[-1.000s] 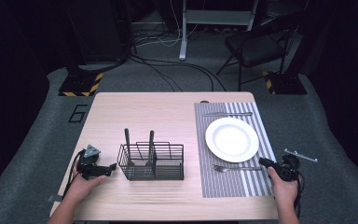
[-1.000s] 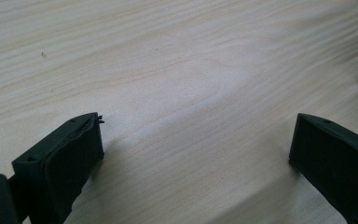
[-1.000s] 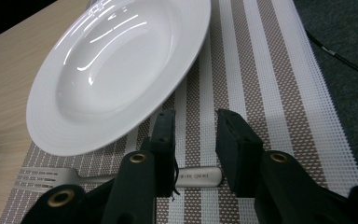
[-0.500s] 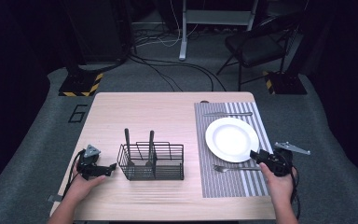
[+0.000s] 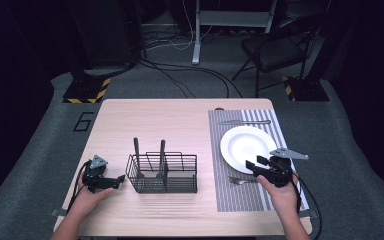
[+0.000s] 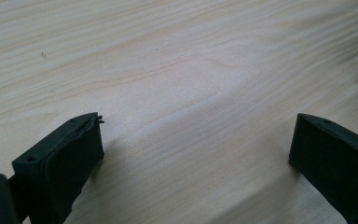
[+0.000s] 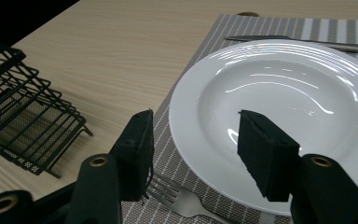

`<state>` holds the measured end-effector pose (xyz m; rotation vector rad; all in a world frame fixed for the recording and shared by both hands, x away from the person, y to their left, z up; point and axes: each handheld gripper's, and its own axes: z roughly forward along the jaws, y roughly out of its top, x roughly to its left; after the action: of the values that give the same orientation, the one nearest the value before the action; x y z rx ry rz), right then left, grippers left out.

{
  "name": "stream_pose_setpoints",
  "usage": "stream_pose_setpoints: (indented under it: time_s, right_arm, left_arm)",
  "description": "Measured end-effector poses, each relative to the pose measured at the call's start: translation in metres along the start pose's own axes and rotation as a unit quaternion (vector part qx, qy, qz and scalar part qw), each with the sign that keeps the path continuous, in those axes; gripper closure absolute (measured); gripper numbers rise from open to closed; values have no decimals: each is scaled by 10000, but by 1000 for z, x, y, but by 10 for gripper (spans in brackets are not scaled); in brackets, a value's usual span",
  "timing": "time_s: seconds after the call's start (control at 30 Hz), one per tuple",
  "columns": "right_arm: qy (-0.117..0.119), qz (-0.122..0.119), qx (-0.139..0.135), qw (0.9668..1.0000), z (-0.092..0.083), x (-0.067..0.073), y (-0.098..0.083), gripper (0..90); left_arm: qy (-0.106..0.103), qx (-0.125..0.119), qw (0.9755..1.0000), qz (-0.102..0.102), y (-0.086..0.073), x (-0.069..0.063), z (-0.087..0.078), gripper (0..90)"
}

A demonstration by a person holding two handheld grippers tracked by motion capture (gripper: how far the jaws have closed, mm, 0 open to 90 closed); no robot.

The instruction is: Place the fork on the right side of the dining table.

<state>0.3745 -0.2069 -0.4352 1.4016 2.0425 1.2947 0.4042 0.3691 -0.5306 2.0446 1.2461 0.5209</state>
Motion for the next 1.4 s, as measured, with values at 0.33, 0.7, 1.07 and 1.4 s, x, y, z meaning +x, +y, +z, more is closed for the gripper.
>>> stream_pose_setpoints:
  time_s: [0.33,0.7,1.07,1.4]
  right_arm:
    - [324,-573,219,9976,21,31,-4,448]
    - [609,-1184,485,9899,46,63,-15,428]
    - [846,-1538,716,9819,67,80,-36,429]
    - [939,-1629,791,9790,77,85,-52,428]
  left_arm:
    - [9,-16,10000,-5,0,0,0,25]
    - [13,-30,10000,-12,0,0,0,25]
    - [10,-25,10000,-13,0,0,0,25]
    - [10,-25,10000,-11,0,0,0,25]
